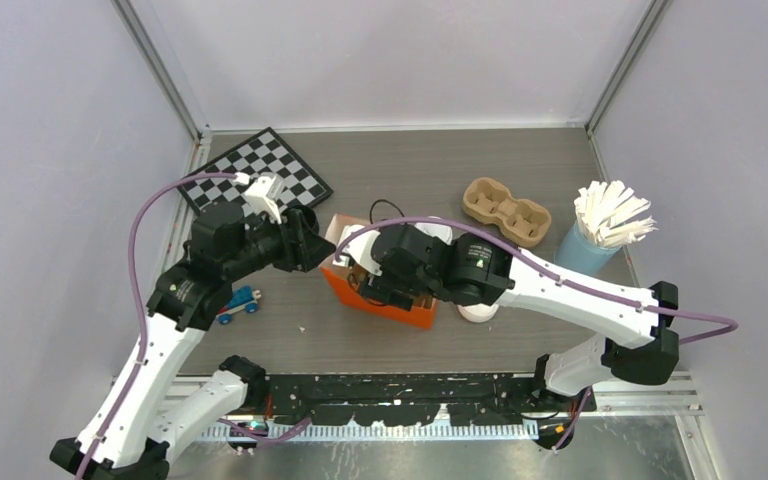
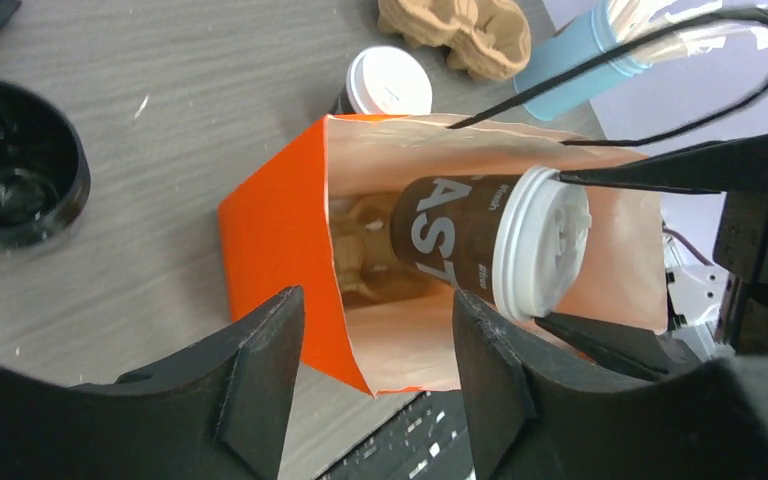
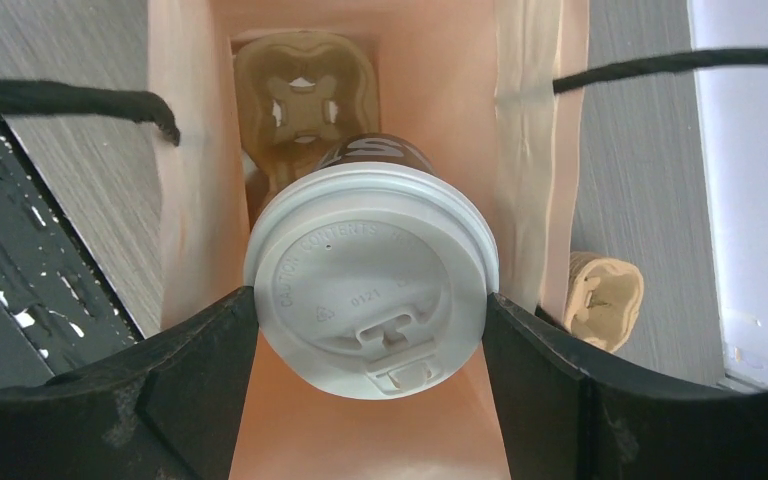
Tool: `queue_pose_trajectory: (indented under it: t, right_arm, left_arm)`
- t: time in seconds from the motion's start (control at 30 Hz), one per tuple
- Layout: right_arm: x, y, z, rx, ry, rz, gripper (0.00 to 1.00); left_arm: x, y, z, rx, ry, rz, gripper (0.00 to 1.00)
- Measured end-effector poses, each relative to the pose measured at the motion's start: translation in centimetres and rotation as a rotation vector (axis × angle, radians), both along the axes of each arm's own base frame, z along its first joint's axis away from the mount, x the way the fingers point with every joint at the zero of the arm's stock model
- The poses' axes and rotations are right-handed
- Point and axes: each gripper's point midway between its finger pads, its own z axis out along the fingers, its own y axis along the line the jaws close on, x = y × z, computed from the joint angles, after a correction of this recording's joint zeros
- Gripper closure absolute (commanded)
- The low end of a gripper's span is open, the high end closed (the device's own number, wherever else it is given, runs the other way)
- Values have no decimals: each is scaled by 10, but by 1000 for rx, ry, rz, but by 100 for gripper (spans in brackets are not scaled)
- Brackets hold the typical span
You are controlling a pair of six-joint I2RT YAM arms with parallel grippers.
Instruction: Pack the takeout coffee
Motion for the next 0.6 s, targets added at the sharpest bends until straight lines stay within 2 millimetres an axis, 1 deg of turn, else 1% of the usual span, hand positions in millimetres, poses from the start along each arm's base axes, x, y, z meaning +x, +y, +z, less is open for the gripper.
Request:
queue_pose_trajectory:
  t: [0.13, 0.23, 0.43, 0.53, 0.6]
  right_arm:
    - [-12, 5, -8, -12, 1, 36, 29]
    - [-25, 10, -11, -12, -3, 76, 29]
    - [-41, 17, -13, -6, -11, 110, 29]
    - [-44, 17, -16, -15, -20, 110, 29]
    - [-45, 17, -17, -20, -24, 109, 29]
  left_arm:
    - [-18, 8, -5, 38, 77, -3, 38]
    - [-29, 13, -18, 78, 170, -2, 38]
    - [-39, 19, -30, 122, 257, 5, 39]
    - [-44, 17, -28, 111, 252, -21, 47]
    - [-51, 12, -25, 86, 245, -62, 55]
